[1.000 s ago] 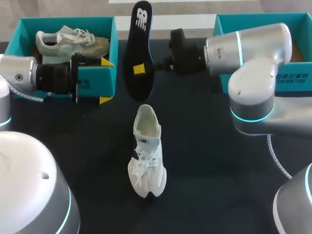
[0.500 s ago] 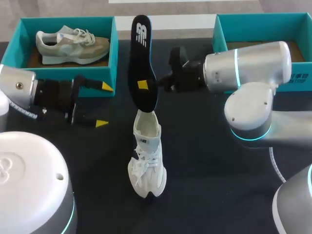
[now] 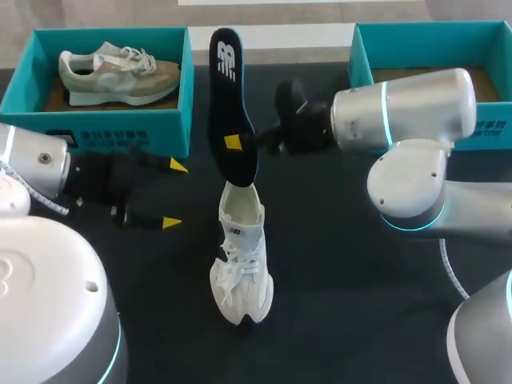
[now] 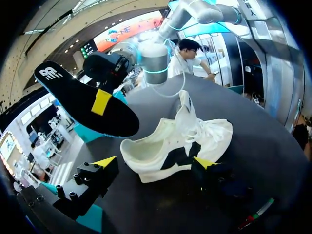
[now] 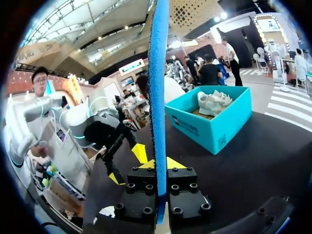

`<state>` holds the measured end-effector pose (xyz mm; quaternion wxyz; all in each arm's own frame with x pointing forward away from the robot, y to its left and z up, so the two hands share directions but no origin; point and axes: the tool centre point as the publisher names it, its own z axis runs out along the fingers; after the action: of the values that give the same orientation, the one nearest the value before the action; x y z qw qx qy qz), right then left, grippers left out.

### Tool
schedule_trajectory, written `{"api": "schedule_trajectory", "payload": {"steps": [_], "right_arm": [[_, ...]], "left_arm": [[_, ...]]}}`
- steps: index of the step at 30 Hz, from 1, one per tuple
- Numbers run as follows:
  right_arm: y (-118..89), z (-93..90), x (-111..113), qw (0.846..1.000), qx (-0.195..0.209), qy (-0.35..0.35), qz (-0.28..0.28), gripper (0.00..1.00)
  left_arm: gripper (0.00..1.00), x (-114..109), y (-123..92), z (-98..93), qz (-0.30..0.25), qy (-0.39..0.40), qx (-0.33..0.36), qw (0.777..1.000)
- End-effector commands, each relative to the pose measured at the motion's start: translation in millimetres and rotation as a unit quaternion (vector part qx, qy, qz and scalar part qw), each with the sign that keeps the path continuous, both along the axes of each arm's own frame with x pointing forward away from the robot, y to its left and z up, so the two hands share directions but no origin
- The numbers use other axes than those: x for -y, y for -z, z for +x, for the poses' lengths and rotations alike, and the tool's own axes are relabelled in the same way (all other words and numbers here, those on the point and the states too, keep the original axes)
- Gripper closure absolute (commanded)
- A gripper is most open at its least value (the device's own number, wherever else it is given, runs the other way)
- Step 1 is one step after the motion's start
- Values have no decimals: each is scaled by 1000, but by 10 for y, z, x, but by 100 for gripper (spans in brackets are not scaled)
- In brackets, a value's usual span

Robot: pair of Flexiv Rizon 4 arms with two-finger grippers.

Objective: Take the shoe out of the shoebox, open the shoe tongue, remove and reinsert the insole, then place the shoe into the shoebox

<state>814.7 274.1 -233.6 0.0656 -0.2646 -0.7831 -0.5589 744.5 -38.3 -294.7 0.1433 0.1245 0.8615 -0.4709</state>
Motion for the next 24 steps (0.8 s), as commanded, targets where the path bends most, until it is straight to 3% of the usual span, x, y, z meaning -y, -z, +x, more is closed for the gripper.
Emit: {"api": "schedule_trajectory", "payload": {"steps": [1, 14, 24], "right_arm": [[107, 39, -24, 1000, -2, -12, 16, 100], [430, -103, -20, 998, -9, -42, 37, 100], [572, -146, -16, 998, -17, -44, 51, 100]], "left_arm": [[0, 127, 174, 48, 5, -11, -8, 1000], [0, 313, 428, 96, 17, -28, -29, 999], [0, 451, 503, 135, 21, -30, -41, 998]]}}
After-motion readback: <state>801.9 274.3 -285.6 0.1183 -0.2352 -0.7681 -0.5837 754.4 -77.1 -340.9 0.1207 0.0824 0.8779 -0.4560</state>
